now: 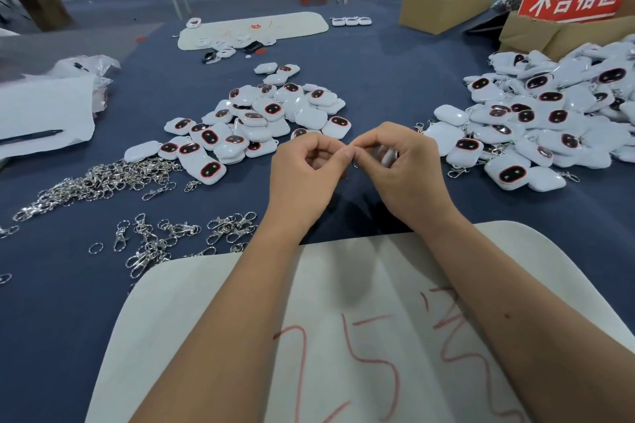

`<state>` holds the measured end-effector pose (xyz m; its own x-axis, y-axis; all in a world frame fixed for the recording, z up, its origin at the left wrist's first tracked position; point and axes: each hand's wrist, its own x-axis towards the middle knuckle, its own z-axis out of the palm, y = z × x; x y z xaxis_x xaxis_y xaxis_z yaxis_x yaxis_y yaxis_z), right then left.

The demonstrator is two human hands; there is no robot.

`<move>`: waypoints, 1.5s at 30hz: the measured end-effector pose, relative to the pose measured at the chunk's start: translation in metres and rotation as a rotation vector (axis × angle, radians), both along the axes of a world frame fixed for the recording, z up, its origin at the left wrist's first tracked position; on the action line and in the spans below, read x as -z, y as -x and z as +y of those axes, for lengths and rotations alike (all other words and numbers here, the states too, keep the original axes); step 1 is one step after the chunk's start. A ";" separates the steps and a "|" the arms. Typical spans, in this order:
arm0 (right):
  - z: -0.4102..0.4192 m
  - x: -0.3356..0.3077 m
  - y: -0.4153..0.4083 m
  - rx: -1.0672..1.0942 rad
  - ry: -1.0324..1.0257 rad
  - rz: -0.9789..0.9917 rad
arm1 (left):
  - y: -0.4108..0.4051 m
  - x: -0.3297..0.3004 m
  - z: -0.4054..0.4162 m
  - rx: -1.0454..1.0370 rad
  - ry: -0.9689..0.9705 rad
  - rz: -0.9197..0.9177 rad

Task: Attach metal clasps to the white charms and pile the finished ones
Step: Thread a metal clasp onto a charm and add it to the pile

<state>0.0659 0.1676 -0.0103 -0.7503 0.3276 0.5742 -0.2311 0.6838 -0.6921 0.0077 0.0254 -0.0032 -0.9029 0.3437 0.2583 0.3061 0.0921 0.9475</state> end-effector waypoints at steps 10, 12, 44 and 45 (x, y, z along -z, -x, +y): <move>0.007 0.005 0.005 -0.072 0.195 -0.095 | 0.004 0.002 0.000 0.000 -0.030 0.059; 0.008 0.004 0.004 -0.116 0.230 -0.073 | 0.004 0.002 0.000 0.016 -0.034 0.061; 0.003 -0.001 -0.001 -0.092 0.035 -0.054 | 0.010 0.005 -0.005 0.111 0.047 0.090; 0.004 -0.001 -0.001 -0.102 0.054 -0.058 | 0.010 0.005 -0.005 0.125 0.035 0.073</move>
<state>0.0667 0.1712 -0.0090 -0.8126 0.2770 0.5128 -0.2562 0.6205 -0.7411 -0.0026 0.0202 -0.0080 -0.8318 0.4618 0.3079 0.3855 0.0816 0.9191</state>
